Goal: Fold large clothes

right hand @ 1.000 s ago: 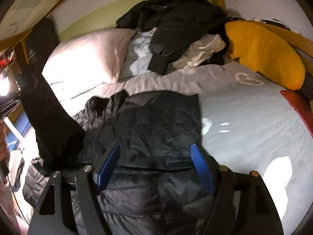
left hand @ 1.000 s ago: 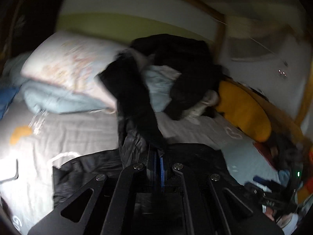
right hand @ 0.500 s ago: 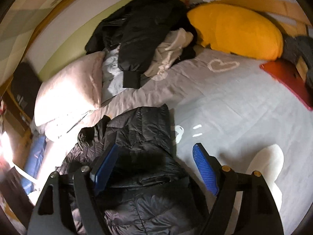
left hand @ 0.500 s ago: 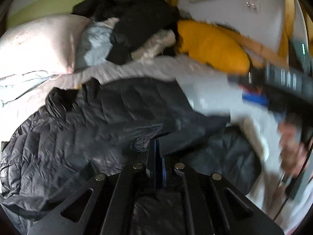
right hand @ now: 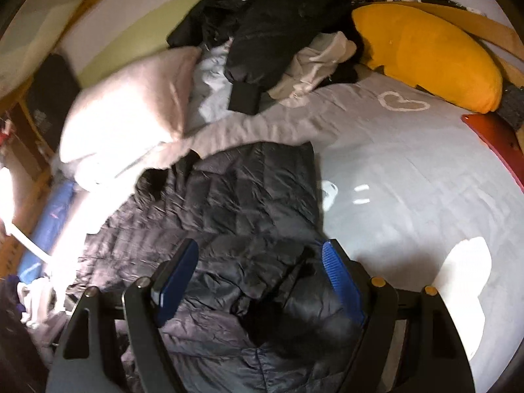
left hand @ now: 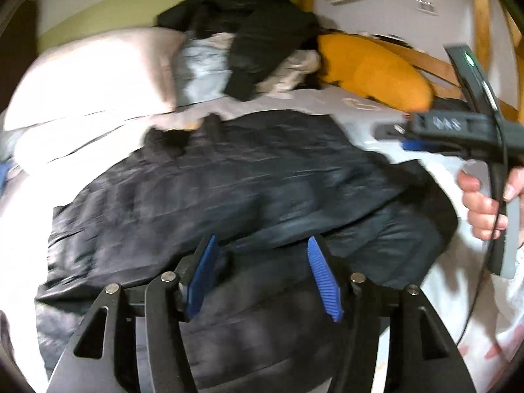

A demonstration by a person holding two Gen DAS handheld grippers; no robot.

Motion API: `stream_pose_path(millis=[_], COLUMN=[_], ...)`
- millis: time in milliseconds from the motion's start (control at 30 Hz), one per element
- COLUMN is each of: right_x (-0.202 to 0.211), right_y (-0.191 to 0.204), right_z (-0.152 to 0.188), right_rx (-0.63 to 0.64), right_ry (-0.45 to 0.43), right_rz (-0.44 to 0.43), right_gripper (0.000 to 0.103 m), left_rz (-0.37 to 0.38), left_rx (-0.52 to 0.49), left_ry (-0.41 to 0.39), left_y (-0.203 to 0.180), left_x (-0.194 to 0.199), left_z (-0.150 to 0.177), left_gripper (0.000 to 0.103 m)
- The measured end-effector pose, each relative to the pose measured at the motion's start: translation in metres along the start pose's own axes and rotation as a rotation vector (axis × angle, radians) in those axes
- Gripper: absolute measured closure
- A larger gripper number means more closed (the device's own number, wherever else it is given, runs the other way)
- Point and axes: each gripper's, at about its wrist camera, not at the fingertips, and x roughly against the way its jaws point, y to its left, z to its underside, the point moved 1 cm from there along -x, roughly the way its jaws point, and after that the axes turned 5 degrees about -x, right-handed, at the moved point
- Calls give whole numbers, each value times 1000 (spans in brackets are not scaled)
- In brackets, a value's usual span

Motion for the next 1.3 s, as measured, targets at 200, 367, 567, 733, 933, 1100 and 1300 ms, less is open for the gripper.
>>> stream_pose_path(millis=[200,367,567,733,933,1100,1300], right_x=[-37,-44,-33,-33,-80,-48,22], right_y=[18,26,34,46,24,15,46], right_z=[24,32,0,-39,-35,-33,-4], right_rx=[164,248,243,267,251,170,205], right_ry=[211,174,-43,-212,-90,-168,-264], right_rz=[14,69,91,148,208,162,30], right_gripper=[26,79,94,94,84,26,0], left_rz=[-156,-230,-251,-263,-305,-324,-348], left_rx=[101,153,216,251,213,204,209], left_ry=[-17,-50,-55,-36,-58,-125,-258], left_y=[68,104,130,144,138,127,115], left_x=[20,27,20,18,27,48,84], left_z=[17,30,44,49,48,42,39], left_gripper=[39,21,14,14,14,11,0])
